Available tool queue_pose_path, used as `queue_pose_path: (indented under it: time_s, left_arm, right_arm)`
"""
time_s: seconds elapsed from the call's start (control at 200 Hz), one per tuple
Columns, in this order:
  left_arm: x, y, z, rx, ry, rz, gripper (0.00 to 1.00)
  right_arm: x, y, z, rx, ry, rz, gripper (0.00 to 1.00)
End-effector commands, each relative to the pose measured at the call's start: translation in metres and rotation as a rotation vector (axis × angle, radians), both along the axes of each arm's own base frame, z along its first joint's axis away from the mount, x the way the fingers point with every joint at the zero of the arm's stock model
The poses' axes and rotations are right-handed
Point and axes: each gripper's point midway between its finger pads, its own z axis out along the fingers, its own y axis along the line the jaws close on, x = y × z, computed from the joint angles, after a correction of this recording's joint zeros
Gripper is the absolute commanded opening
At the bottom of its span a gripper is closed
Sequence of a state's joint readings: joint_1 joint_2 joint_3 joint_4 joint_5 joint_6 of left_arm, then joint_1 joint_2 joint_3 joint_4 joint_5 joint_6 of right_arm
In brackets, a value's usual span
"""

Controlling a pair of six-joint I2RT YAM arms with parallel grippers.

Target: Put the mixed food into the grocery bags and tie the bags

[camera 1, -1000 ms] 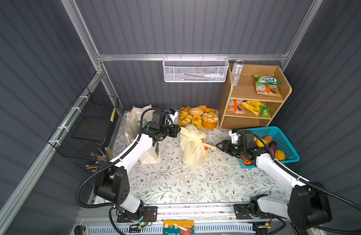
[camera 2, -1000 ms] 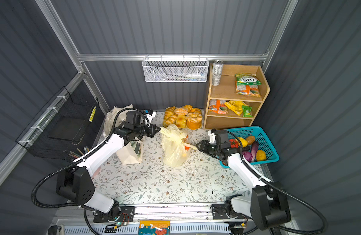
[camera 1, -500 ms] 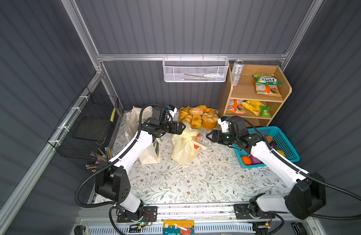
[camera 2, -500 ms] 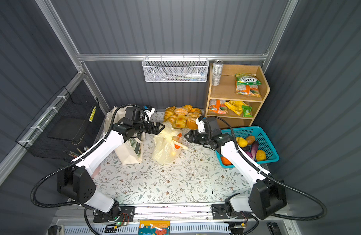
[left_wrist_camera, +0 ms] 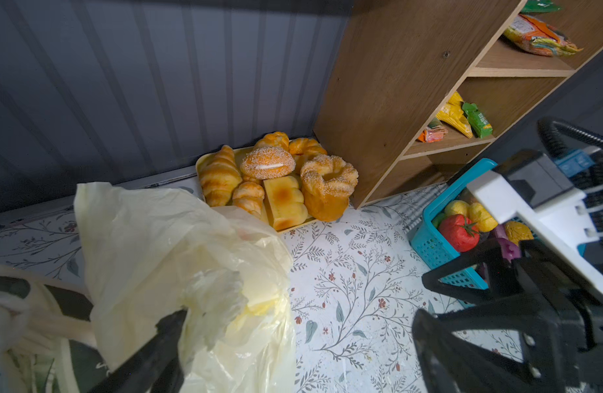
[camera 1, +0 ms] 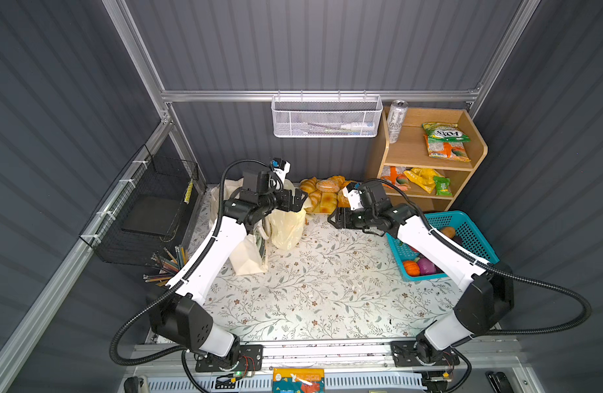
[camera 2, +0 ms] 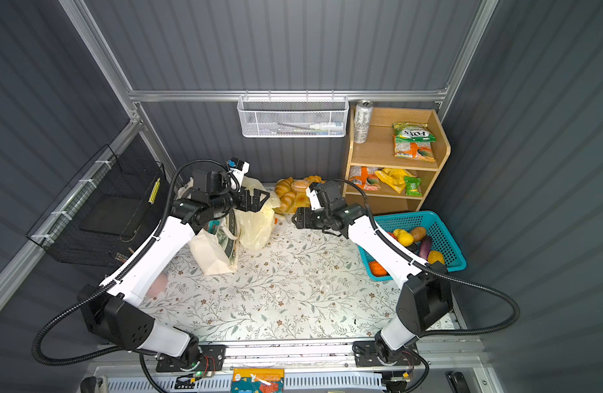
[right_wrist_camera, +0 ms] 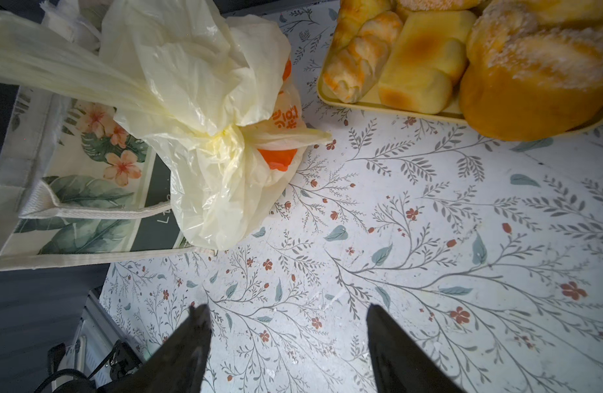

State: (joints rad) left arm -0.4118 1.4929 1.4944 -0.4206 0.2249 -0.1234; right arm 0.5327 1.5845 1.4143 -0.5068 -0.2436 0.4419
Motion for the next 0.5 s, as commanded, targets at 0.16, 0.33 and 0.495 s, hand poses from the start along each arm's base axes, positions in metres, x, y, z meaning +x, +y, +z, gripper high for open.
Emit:
queue_pose_path:
  time_s: [0.16, 0.33, 0.495]
  left_arm:
    - [-0.015, -0.010, -0.011, -0.068, 0.063, -0.047, 1.00]
    - [-0.019, -0.013, -0.027, -0.078, 0.101, -0.053, 1.00]
    - [-0.017, -0.015, -0.032, -0.078, 0.114, -0.056, 1.00]
  right_arm:
    - [0.009, 0.014, 0.006, 0.043, -0.034, 0.027, 0.75]
    - [0.012, 0.039, 0.003, 0.070, -0.057, 0.081, 0.78]
    - [0.026, 0.068, -0.002, 0.112, -0.099, 0.133, 0.79]
